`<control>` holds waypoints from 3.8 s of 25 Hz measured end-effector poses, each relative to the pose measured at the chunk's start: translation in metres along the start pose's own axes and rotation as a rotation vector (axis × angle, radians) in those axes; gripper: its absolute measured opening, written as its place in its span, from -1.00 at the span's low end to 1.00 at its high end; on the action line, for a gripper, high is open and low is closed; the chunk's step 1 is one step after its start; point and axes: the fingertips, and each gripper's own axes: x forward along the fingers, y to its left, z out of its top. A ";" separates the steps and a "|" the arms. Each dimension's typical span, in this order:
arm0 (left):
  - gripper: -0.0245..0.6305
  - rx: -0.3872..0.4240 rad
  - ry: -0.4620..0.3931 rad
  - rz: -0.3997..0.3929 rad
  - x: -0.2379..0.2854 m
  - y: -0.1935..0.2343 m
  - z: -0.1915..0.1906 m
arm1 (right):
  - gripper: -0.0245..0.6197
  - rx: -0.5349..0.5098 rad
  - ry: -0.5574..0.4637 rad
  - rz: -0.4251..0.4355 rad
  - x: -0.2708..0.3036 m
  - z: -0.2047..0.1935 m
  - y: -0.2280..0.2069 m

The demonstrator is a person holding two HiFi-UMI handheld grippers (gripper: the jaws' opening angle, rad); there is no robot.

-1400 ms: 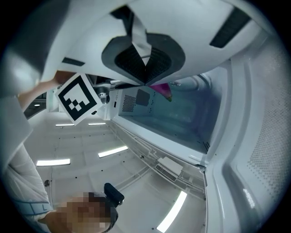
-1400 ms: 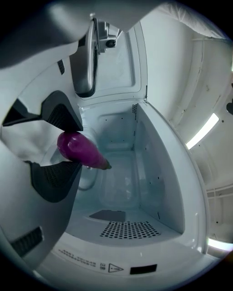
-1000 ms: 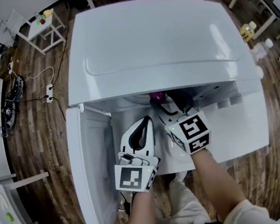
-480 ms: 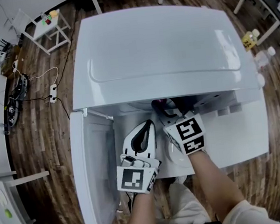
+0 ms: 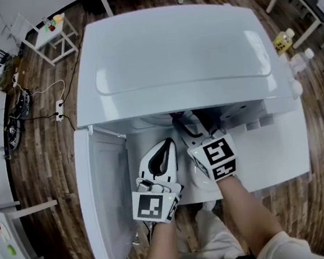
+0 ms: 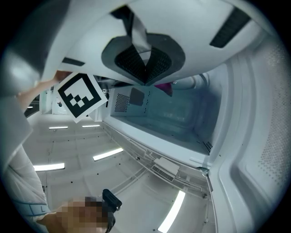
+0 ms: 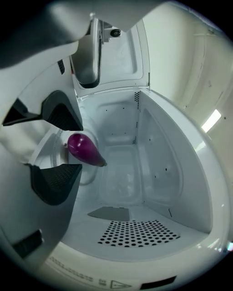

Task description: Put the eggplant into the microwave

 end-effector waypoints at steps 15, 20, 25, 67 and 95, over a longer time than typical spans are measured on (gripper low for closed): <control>-0.92 0.020 0.006 -0.017 -0.002 -0.007 0.004 | -0.21 0.004 -0.044 0.001 -0.038 0.007 0.007; -0.92 0.019 0.009 -0.035 -0.003 -0.014 0.003 | -0.22 -0.002 -0.068 0.015 -0.052 0.010 0.011; -0.92 0.014 0.011 -0.053 -0.004 -0.024 0.002 | -0.23 -0.011 -0.100 0.027 -0.067 0.015 0.016; -0.92 0.092 -0.020 -0.179 -0.044 -0.121 0.064 | -0.80 -0.026 -0.241 0.053 -0.208 0.065 0.043; -0.92 0.165 -0.050 -0.408 -0.085 -0.213 0.119 | -0.81 -0.071 -0.294 0.072 -0.306 0.112 0.056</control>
